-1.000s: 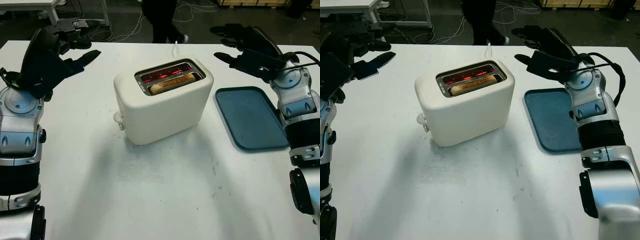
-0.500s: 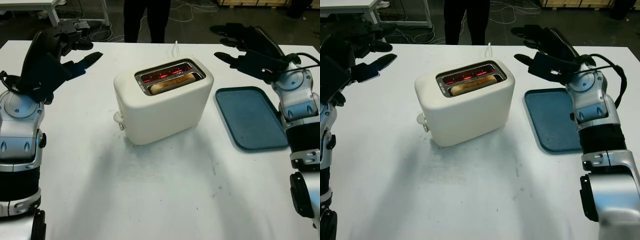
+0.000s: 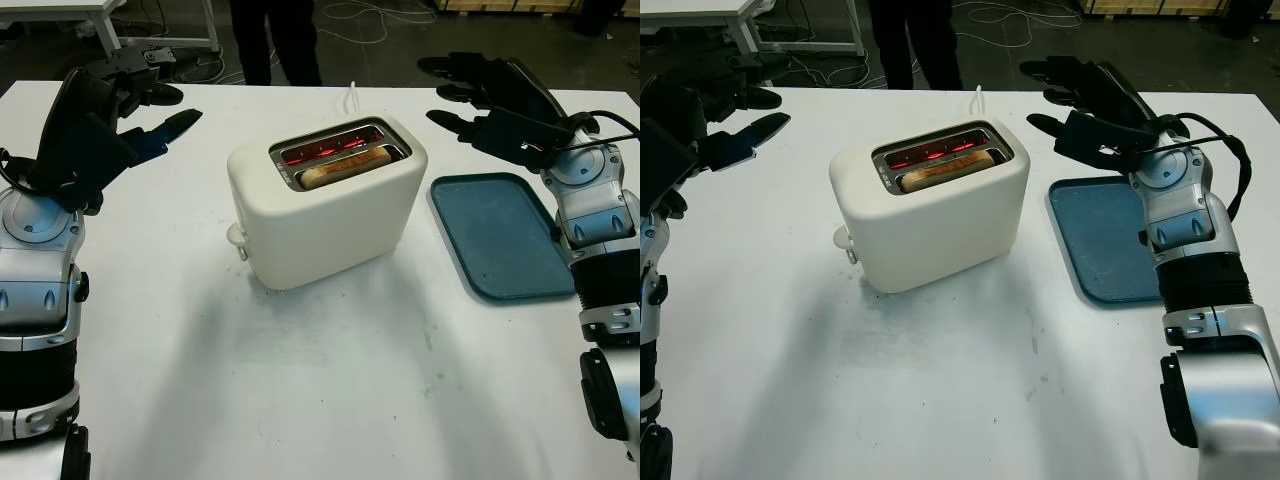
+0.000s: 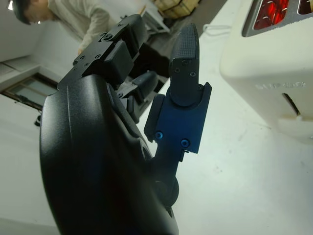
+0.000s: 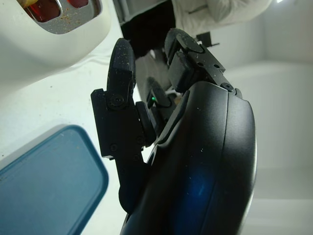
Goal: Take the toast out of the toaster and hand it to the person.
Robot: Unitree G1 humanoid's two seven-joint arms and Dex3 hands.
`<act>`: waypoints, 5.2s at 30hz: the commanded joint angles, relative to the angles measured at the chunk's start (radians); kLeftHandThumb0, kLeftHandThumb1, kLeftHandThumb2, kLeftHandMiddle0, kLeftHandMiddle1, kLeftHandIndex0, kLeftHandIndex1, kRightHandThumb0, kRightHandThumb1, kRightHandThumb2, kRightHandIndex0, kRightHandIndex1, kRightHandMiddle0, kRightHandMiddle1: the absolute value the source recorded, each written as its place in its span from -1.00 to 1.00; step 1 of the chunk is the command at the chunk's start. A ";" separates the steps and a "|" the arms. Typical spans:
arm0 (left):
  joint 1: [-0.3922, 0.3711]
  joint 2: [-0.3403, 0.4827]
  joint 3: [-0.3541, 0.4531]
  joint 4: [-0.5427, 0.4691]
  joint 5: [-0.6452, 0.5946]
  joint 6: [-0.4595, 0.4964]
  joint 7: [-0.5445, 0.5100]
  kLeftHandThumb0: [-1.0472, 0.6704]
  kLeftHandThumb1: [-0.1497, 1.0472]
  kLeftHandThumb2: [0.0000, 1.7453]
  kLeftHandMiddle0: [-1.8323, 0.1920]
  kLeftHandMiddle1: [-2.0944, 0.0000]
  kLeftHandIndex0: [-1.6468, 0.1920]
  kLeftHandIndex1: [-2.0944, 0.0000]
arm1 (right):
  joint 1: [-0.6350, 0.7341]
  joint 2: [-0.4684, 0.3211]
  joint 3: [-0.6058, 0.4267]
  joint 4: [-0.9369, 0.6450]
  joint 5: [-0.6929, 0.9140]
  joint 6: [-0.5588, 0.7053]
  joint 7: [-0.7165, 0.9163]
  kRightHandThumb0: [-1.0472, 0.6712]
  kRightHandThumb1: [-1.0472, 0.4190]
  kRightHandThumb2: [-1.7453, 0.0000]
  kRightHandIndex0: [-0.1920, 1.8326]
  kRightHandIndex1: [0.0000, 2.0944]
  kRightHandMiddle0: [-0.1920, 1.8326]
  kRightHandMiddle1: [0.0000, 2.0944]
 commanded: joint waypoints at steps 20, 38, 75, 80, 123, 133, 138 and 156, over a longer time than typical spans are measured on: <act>-0.001 0.005 -0.002 0.001 0.006 -0.004 0.000 -0.36 0.79 -0.71 0.63 0.06 0.23 0.78 | 0.018 -0.003 0.002 -0.045 -0.002 0.019 0.004 -0.25 -0.83 0.54 -0.27 -0.99 -0.39 -1.00; -0.012 0.006 -0.003 0.015 0.001 -0.010 -0.006 -0.36 0.79 -0.72 0.63 0.04 0.26 0.74 | 0.023 0.002 -0.001 -0.047 -0.010 0.014 -0.003 -0.26 -0.83 0.56 -0.26 -0.99 -0.39 -1.00; -0.004 -0.003 -0.001 0.014 0.000 0.017 0.004 -0.34 0.79 -0.71 0.64 0.06 0.32 0.65 | 0.024 0.002 0.003 -0.054 -0.014 0.018 0.001 -0.24 -0.83 0.55 -0.29 -1.00 -0.39 -1.00; -0.005 0.000 -0.003 0.016 0.001 0.010 0.001 -0.35 0.79 -0.72 0.64 0.06 0.32 0.64 | 0.024 0.001 0.002 -0.052 -0.014 0.015 0.000 -0.25 -0.83 0.55 -0.29 -1.00 -0.38 -0.99; -0.011 0.001 -0.007 0.017 0.005 0.007 0.001 -0.35 0.79 -0.71 0.64 0.05 0.38 0.53 | 0.032 0.007 -0.007 -0.060 0.003 0.019 0.005 -0.20 -0.83 0.56 -0.33 -0.98 -0.39 -0.99; -0.010 -0.006 -0.001 0.014 -0.003 0.017 0.003 -0.35 0.79 -0.72 0.64 0.05 0.39 0.52 | -0.104 -0.001 -0.109 -0.009 0.147 -0.103 0.007 -0.20 -0.60 0.98 -0.21 -0.92 -0.23 -0.92; -0.010 -0.006 -0.001 0.015 0.000 0.020 0.002 -0.35 0.79 -0.72 0.64 0.06 0.40 0.51 | -0.220 -0.007 -0.126 0.016 0.219 -0.138 0.094 -0.19 -0.44 0.99 -0.14 -0.86 -0.16 -0.89; -0.012 -0.012 -0.003 0.017 0.002 0.020 0.007 -0.36 0.79 -0.73 0.64 0.04 0.41 0.48 | -0.274 0.042 0.104 -0.010 0.031 -0.268 0.205 -0.67 -0.37 1.00 -0.52 -0.03 -0.40 -0.36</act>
